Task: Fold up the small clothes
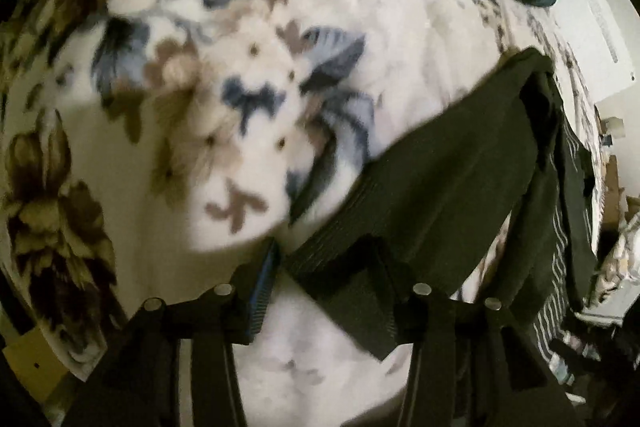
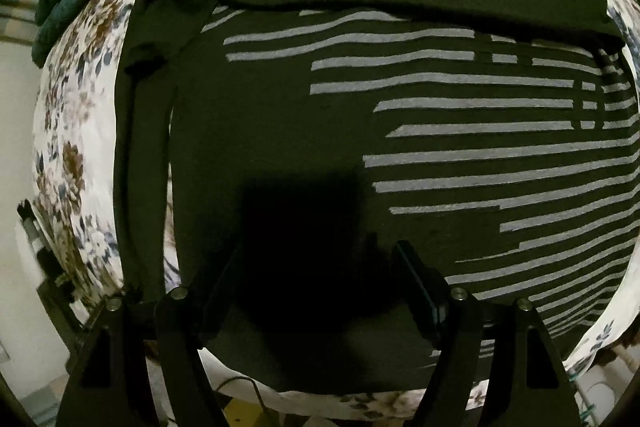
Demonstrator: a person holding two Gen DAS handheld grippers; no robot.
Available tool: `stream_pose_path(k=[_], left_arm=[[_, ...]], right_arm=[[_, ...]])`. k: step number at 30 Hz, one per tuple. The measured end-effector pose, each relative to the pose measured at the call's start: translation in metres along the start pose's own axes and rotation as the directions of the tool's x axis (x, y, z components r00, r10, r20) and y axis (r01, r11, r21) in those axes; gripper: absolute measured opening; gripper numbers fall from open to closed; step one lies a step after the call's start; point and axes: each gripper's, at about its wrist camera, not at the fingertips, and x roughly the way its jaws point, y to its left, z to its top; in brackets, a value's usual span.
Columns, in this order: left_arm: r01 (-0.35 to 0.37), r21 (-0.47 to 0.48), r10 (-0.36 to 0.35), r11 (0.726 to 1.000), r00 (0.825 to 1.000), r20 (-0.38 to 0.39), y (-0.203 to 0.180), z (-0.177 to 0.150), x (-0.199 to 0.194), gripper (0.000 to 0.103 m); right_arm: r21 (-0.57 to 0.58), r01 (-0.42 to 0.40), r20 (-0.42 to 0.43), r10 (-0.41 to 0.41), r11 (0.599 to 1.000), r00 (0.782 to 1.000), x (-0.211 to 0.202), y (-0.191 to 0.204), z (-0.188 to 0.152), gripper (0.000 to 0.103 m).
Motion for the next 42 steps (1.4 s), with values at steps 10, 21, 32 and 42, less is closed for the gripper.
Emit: stream_pose_path(k=[10,21,32,42], left_arm=[[-0.042,0.007,0.041,0.999,0.991,0.13,-0.01,-0.005,-0.044,0.002],[-0.06,0.008,0.057,0.998,0.968,0.243,0.019,0.081,-0.08,0.002],[-0.109,-0.023,0.111,0.994,0.963,0.245,0.066,0.217,-0.042,0.004],[0.187,-0.319,-0.126,0.929,0.971,0.202,0.121,0.165,-0.043,0.041]], right_arm=[[0.018,0.01,-0.024,-0.009,1.0,1.0,0.007,-0.008,-0.009,0.077],[-0.008,-0.036,0.009,0.036,0.999,0.999,-0.002,0.013,-0.001,0.077],[-0.007,-0.122,0.071,0.123,0.992,0.99,-0.007,0.061,0.025,0.077],[0.021,-0.121,0.022,0.12,0.992,0.992,0.013,0.064,0.022,0.077]])
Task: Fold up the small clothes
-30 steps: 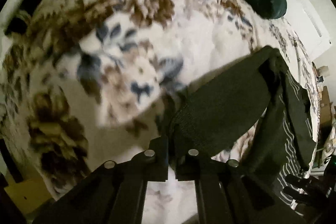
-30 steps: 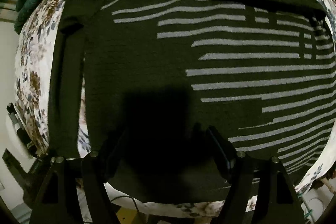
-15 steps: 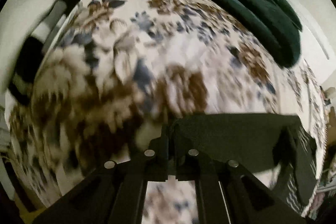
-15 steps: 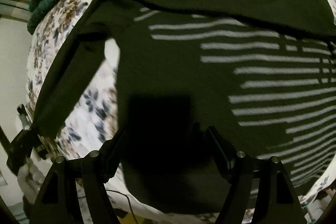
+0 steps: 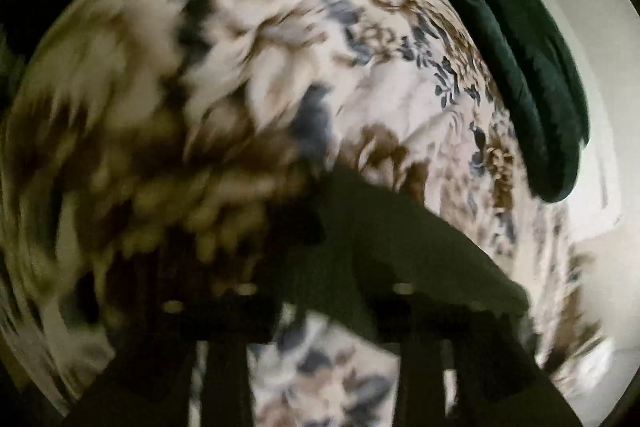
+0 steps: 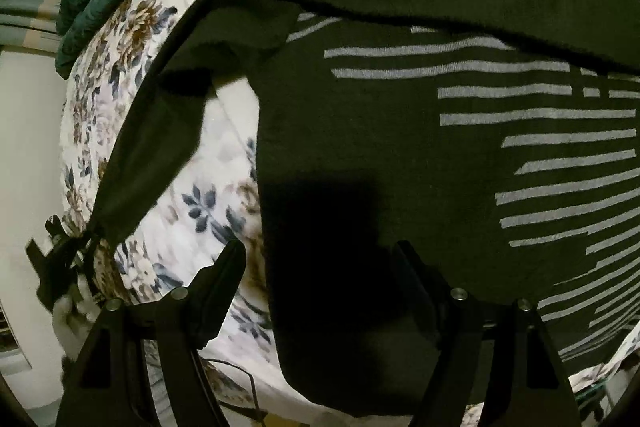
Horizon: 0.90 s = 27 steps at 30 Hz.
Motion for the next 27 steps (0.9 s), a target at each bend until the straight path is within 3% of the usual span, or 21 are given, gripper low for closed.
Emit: stream_pose_path(k=[1,4,6,9,10,11,16,20,23,25,27], left_arm=[[0.031,-0.04,-0.031,0.999,0.999,-0.011,0.006,-0.01,0.001,0.051],[0.071,-0.098,-0.078,0.993,0.995,-0.066,0.009,-0.028,0.021,0.052],[0.057,-0.105,-0.065,0.993,0.995,-0.073,0.002,-0.03,0.037,0.052],[0.015,-0.115,-0.017,0.993,1.0,-0.018,-0.01,-0.018,0.051,0.05],[-0.001,-0.114,0.002,0.993,1.0,0.009,-0.014,-0.014,0.05,0.036],[-0.032,-0.1,0.036,0.994,0.999,0.04,-0.019,-0.009,0.049,0.007],[-0.07,0.024,0.065,0.997,0.983,0.169,-0.053,0.012,0.023,0.006],[-0.059,0.04,0.049,0.997,0.973,0.225,-0.049,0.036,0.013,0.007],[0.006,-0.032,-0.001,0.999,0.989,0.145,-0.031,0.05,0.029,0.01],[0.009,-0.044,-0.005,0.999,0.997,0.082,-0.028,0.045,0.036,0.013],[0.046,-0.057,-0.043,0.997,0.998,0.039,-0.028,0.032,0.038,0.024]], right_arm=[[0.0,0.001,-0.006,-0.001,1.0,1.0,0.003,0.0,0.0,0.077],[0.005,0.01,-0.023,-0.01,1.0,1.0,0.015,0.0,0.001,0.077],[0.014,0.01,-0.028,-0.01,1.0,1.0,0.019,0.0,0.002,0.077],[0.034,0.011,-0.026,-0.01,0.999,1.0,0.02,-0.002,0.006,0.077],[0.036,0.013,-0.024,-0.013,0.999,1.0,0.02,-0.002,0.007,0.077],[0.036,0.019,-0.021,-0.018,0.999,1.0,0.02,-0.003,0.01,0.077],[0.03,0.029,-0.004,-0.029,0.999,1.0,0.015,-0.006,0.021,0.077],[0.046,0.018,0.007,-0.018,0.999,1.0,0.012,-0.008,0.028,0.077],[0.049,0.008,0.007,-0.009,0.999,1.0,0.012,-0.008,0.03,0.077],[0.051,0.0,0.005,0.0,0.999,1.0,0.013,-0.007,0.03,0.077],[0.056,-0.002,0.006,0.002,0.998,1.0,0.014,-0.007,0.029,0.077]])
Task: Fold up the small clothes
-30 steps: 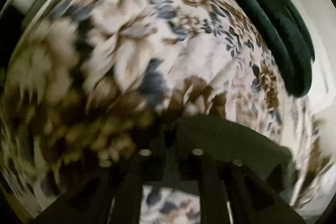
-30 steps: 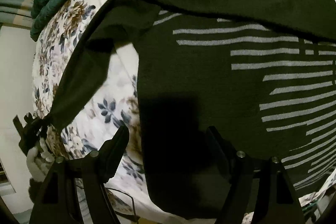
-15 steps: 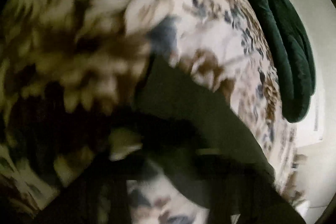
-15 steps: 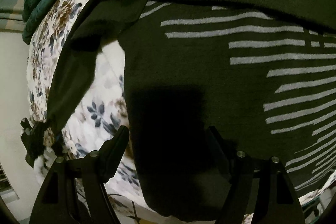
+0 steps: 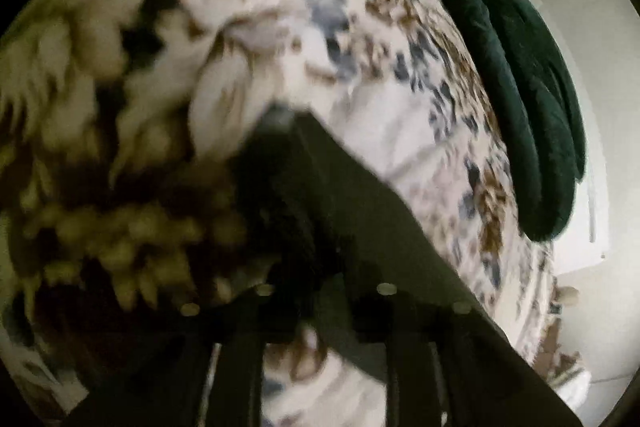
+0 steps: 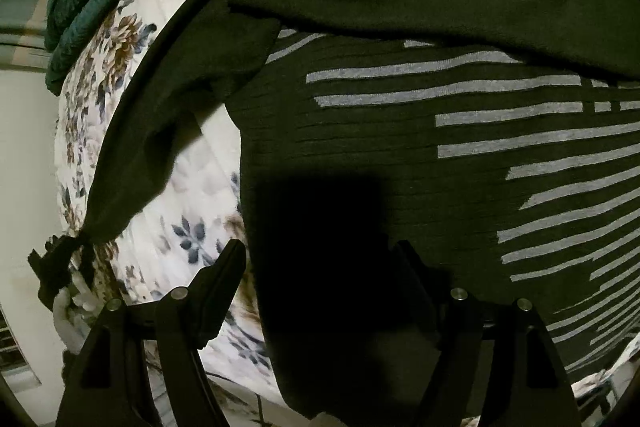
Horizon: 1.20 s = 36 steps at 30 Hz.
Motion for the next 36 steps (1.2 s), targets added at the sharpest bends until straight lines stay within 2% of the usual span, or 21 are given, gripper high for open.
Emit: stream_pose_path(k=[2,5,7,9,11,12,14,18,21,24,25,28,31,34,36], left_arm=[[0.037,-0.034,-0.038,0.999,0.999,-0.021,0.002,-0.016,-0.001,0.052],[0.087,-0.093,-0.092,0.992,0.995,-0.049,0.006,-0.034,0.009,0.056],[0.063,-0.098,-0.069,0.993,0.995,-0.07,0.001,-0.036,0.023,0.056],[0.004,-0.08,-0.007,0.997,0.999,-0.044,-0.004,-0.032,0.033,0.056],[-0.045,-0.061,0.046,0.997,0.999,0.015,-0.014,-0.025,0.036,0.054],[-0.07,-0.048,0.072,0.996,0.997,0.039,-0.017,-0.023,0.035,0.05],[-0.148,0.01,0.146,0.989,0.984,0.104,-0.032,-0.017,0.032,0.007],[-0.215,0.079,0.198,0.973,0.963,0.181,-0.054,-0.013,0.028,0.006],[-0.25,0.147,0.207,0.957,0.944,0.255,-0.076,-0.015,0.011,0.006],[-0.259,0.228,0.176,0.939,0.928,0.329,-0.115,-0.021,-0.012,0.006],[-0.256,0.259,0.157,0.931,0.924,0.349,-0.13,-0.026,-0.02,0.006],[-0.251,0.359,0.105,0.899,0.919,0.38,-0.183,-0.042,-0.035,0.006],[-0.222,0.479,0.036,0.849,0.93,0.367,-0.24,-0.079,-0.044,0.006],[-0.173,0.603,-0.023,0.779,0.952,0.304,-0.299,-0.139,-0.034,0.006],[-0.126,0.667,-0.044,0.734,0.972,0.233,-0.328,-0.183,-0.02,0.006]], right_arm=[[0.011,-0.003,-0.003,0.003,1.0,1.0,0.002,-0.001,0.0,0.077],[0.024,-0.003,-0.005,0.003,1.0,1.0,0.004,-0.003,0.0,0.077],[0.025,0.003,0.001,-0.003,1.0,1.0,0.004,-0.002,0.002,0.077],[0.029,0.006,0.014,-0.006,1.0,1.0,0.001,-0.001,0.004,0.077],[0.037,0.014,0.034,-0.016,0.999,0.999,-0.003,-0.002,0.009,0.077],[0.041,0.015,0.043,-0.017,0.999,0.999,-0.006,-0.003,0.011,0.077],[0.052,0.021,0.064,-0.024,0.998,0.998,-0.011,-0.007,0.015,0.077],[0.085,0.029,0.112,-0.038,0.996,0.993,-0.026,-0.023,0.023,0.077],[0.122,0.037,0.143,-0.055,0.992,0.988,-0.037,-0.04,0.029,0.077],[0.165,0.045,0.181,-0.075,0.985,0.981,-0.049,-0.062,0.036,0.093],[0.18,0.045,0.196,-0.081,0.983,0.977,-0.054,-0.072,0.039,0.094],[0.205,0.049,0.221,-0.095,0.978,0.971,-0.067,-0.096,0.046,0.094],[0.24,0.038,0.25,-0.1,0.97,0.963,-0.085,-0.128,0.053,0.094],[0.282,0.02,0.265,-0.098,0.959,0.959,-0.101,-0.165,0.055,0.094],[0.302,0.018,0.277,-0.106,0.953,0.955,-0.111,-0.193,0.055,0.094]])
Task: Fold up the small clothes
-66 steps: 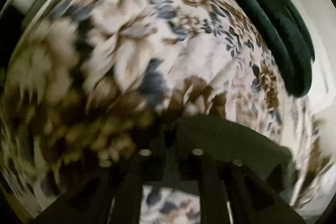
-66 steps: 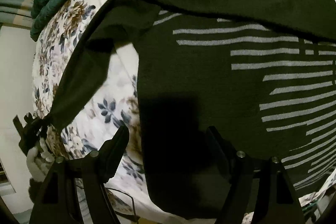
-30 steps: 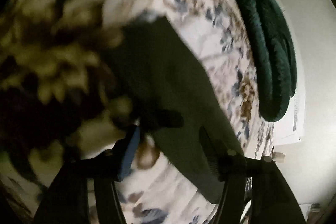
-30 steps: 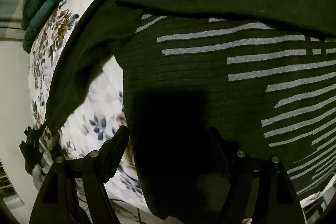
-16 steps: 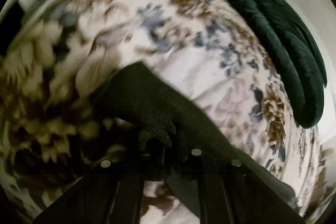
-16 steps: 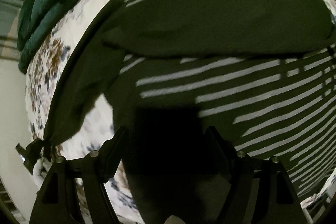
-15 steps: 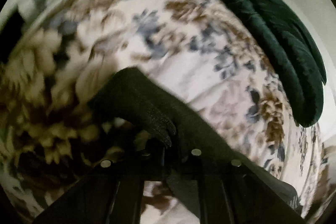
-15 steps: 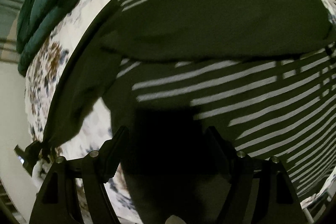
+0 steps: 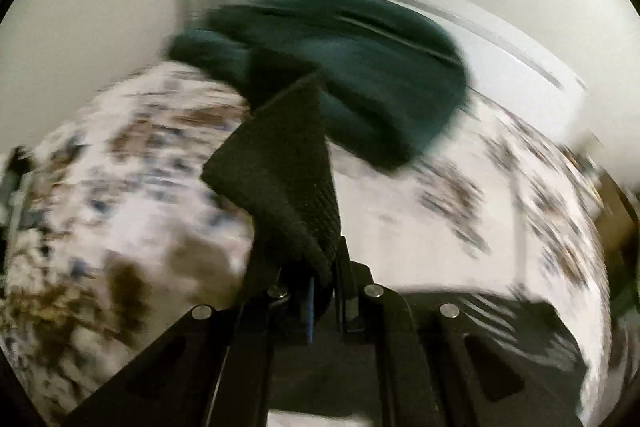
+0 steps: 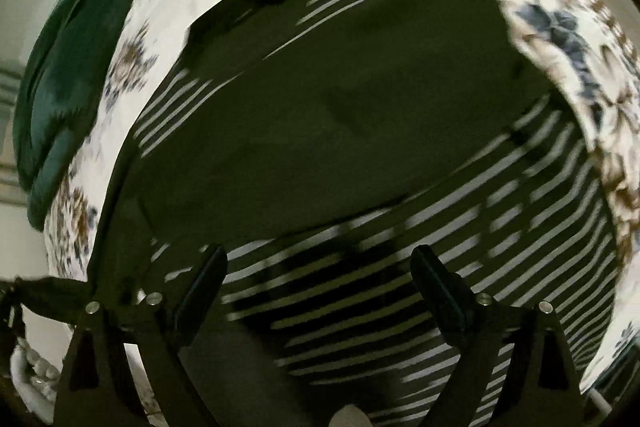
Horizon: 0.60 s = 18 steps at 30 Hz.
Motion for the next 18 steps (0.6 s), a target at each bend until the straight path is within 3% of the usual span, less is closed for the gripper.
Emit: stream_pose_path(k=[2,6,10,15,16,18], left_arm=[[0.056,0.066,-0.053,0.996,0.997,-0.048,-0.052,-0.021,0.004,0.006],[0.183,0.178,-0.156,0.967,0.975,-0.157,-0.163,-0.084,0.007,0.006],[0.243,0.229,-0.191,0.942,0.955,-0.229,-0.245,-0.14,0.009,0.007],[0.218,0.267,-0.132,0.939,0.943,-0.305,-0.289,-0.182,0.015,0.012],[0.212,0.273,-0.128,0.938,0.946,-0.297,-0.289,-0.184,0.012,0.013],[0.199,0.273,-0.132,0.941,0.96,-0.246,-0.279,-0.183,0.0,0.025]], right_arm=[[-0.005,0.016,0.004,-0.016,1.0,1.0,-0.001,-0.023,0.011,0.094],[-0.041,0.045,-0.001,-0.045,0.998,0.999,-0.001,-0.061,0.038,0.094],[-0.072,0.066,0.028,-0.064,0.995,0.998,-0.018,-0.099,0.067,0.094],[-0.1,0.087,-0.002,-0.088,0.991,0.996,-0.034,-0.143,0.084,0.094],[-0.106,0.088,-0.012,-0.09,0.991,0.996,-0.035,-0.149,0.086,0.094],[-0.123,0.081,-0.027,-0.084,0.989,0.996,-0.041,-0.158,0.09,0.094]])
